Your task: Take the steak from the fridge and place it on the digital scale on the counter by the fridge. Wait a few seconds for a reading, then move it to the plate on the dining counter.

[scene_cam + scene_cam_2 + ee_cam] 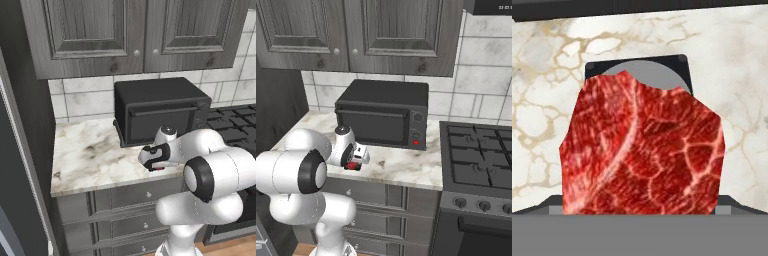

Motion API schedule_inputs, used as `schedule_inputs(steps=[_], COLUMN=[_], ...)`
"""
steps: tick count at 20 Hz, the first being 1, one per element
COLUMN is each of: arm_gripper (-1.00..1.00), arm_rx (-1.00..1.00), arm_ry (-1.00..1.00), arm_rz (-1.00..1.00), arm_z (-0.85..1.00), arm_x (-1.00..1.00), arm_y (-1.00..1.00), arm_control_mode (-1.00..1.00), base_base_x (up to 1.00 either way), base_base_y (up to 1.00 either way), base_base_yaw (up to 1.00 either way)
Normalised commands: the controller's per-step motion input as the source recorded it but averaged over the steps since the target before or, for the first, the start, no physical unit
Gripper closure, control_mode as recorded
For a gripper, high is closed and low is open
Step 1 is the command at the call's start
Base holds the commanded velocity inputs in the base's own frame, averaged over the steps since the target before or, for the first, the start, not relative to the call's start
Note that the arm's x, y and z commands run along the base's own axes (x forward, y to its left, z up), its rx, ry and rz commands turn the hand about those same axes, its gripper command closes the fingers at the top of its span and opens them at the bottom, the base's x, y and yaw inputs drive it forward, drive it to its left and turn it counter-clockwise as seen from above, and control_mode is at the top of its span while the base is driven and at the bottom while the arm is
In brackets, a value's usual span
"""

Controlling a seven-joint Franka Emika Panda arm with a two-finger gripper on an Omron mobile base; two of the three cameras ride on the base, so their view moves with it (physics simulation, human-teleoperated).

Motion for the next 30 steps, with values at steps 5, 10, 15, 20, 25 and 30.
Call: schedule_inputs(steps=[5,10,15,20,25,30], arm_gripper=[-1.0,1.0,1.0,1.0,1.0,1.0], arm_rx=[0.0,0.0,0.0,0.0,0.0,0.0], arm_ry=[0.0,0.0,0.0,0.0,0.0,0.0], arm_rz=[0.0,0.0,0.0,0.0,0.0,0.0], arm_z=[0.0,0.0,0.0,0.11,0.89,0.99], arm_x=[0.0,0.0,0.0,0.01,-0.05,-0.26], arm_y=[0.0,0.0,0.0,0.0,-0.14,-0.24], arm_control_mode=[-1.0,-1.0,-1.0,-1.0,-1.0,-1.0], base_base_x=[0.0,0.0,0.0,0.0,0.0,0.0], base_base_y=[0.0,0.0,0.0,0.0,0.0,0.0], base_base_yaw=[0.0,0.0,0.0,0.0,0.0,0.0])
